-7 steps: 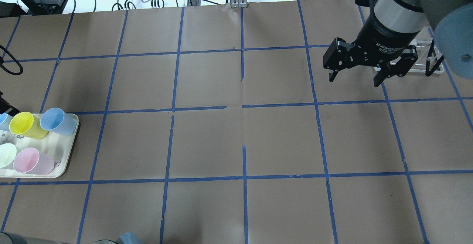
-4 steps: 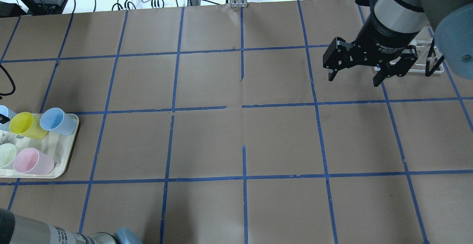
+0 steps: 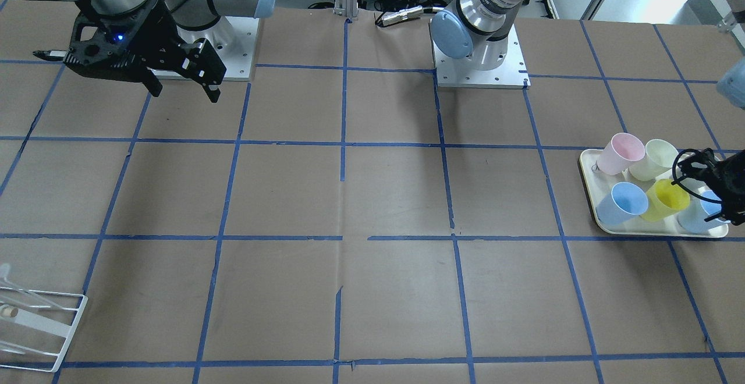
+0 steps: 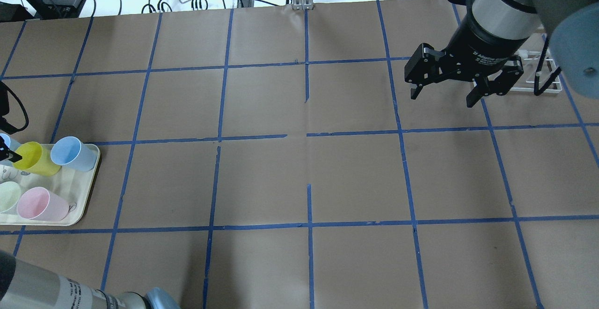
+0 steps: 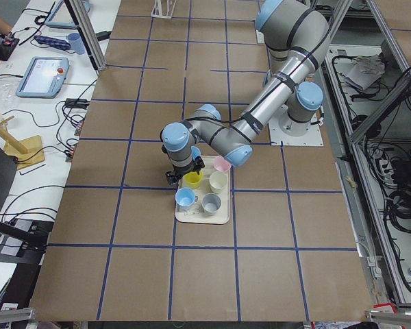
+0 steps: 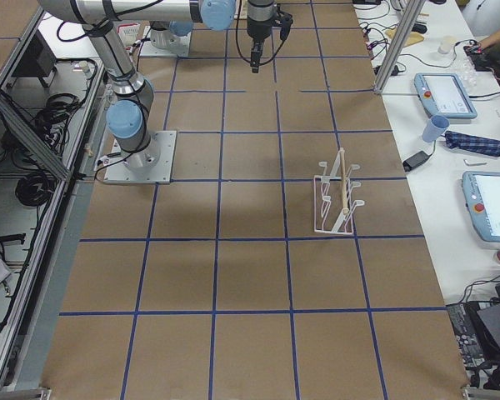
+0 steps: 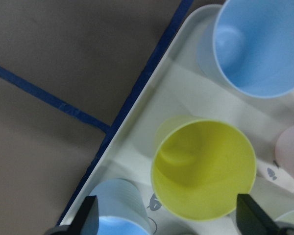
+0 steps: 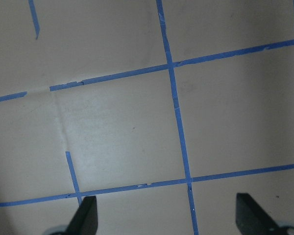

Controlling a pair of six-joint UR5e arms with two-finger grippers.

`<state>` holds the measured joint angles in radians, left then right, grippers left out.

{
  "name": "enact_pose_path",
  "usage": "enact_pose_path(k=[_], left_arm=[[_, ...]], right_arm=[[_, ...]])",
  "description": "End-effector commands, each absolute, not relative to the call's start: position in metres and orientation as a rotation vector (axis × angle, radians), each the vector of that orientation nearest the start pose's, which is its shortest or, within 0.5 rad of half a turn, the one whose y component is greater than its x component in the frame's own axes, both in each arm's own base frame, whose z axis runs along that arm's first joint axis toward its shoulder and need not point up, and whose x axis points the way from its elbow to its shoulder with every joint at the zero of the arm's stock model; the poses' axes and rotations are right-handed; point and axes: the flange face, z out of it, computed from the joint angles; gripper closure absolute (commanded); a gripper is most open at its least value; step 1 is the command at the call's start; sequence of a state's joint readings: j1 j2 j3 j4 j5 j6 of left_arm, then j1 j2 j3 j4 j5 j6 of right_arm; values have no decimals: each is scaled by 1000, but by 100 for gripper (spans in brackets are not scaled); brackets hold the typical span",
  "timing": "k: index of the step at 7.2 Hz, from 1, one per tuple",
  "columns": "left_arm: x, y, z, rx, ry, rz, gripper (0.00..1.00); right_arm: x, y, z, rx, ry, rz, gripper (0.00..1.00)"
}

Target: Transfer IKEA cup to right arm and place on rack

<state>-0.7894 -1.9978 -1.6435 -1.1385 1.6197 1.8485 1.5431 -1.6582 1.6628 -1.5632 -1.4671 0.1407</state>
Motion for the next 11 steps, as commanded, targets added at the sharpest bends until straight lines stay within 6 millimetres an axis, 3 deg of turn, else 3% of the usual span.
enact_pose_path(k=[1, 2, 3, 4, 5, 7, 8, 10, 11], left_arm=[[335, -531, 249, 1632, 2754, 111, 9], [335, -532, 242, 1640, 2758, 115, 14], [339, -535, 233, 1641, 2743, 108, 25], [340, -536, 227, 1647, 2742, 112, 29], [341, -536, 225, 1646, 2744, 112, 43], [341, -537, 227, 1634, 2748, 111, 89], [342, -538, 229, 1627, 2747, 110, 100], [344, -541, 236, 1619, 2739, 105, 100], [340, -541, 247, 1611, 2740, 101, 100]], right_arm=[[144, -466, 477, 195, 2885, 44, 0], [152, -473, 476, 104, 2805, 14, 0], [153, -473, 477, 86, 2775, 13, 0], [166, -473, 481, 84, 2622, 26, 0], [168, -474, 483, 88, 2577, 25, 0], [172, -486, 477, 120, 2428, 52, 0], [169, -491, 462, 150, 2362, 84, 0], [173, -495, 467, 180, 2147, 77, 0], [177, -495, 480, 149, 2027, 41, 0]])
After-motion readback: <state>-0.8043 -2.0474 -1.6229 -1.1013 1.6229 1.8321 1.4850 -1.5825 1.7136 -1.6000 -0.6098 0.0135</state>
